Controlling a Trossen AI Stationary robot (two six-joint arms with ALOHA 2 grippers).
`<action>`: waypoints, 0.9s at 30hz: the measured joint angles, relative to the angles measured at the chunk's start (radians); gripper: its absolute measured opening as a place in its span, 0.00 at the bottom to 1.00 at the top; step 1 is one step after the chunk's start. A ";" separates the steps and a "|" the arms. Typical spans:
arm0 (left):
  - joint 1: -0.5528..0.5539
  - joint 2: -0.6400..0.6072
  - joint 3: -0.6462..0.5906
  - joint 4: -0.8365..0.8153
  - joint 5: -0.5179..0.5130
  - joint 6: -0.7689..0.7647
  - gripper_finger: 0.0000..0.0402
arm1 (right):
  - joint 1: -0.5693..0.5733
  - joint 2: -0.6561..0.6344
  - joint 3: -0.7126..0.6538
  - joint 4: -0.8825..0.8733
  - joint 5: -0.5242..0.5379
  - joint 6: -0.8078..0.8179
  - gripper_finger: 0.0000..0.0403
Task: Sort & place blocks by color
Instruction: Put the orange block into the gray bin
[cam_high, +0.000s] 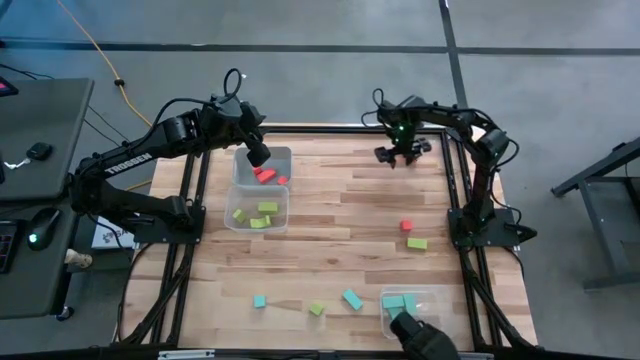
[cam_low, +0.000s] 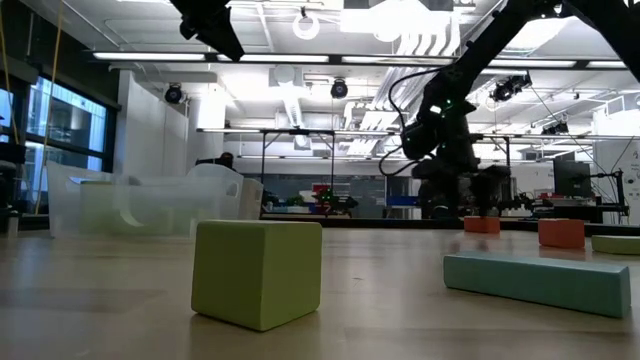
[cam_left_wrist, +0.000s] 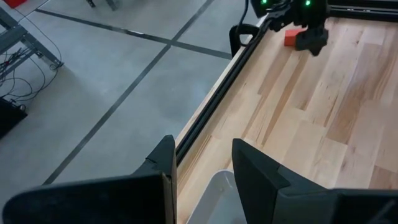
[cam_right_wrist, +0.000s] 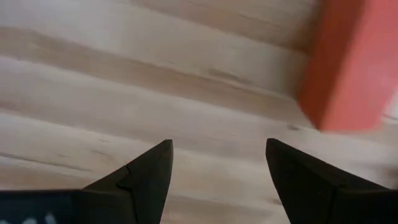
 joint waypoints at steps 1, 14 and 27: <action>0.000 0.000 0.000 0.000 0.000 0.000 0.21 | 0.001 0.000 -0.002 0.019 -0.013 0.010 0.62; 0.000 0.000 0.000 0.000 0.000 0.000 0.21 | -0.044 0.000 -0.002 0.155 0.037 0.025 0.62; 0.000 0.000 0.000 0.001 0.000 0.000 0.21 | -0.020 0.000 -0.003 0.034 -0.072 -0.003 0.62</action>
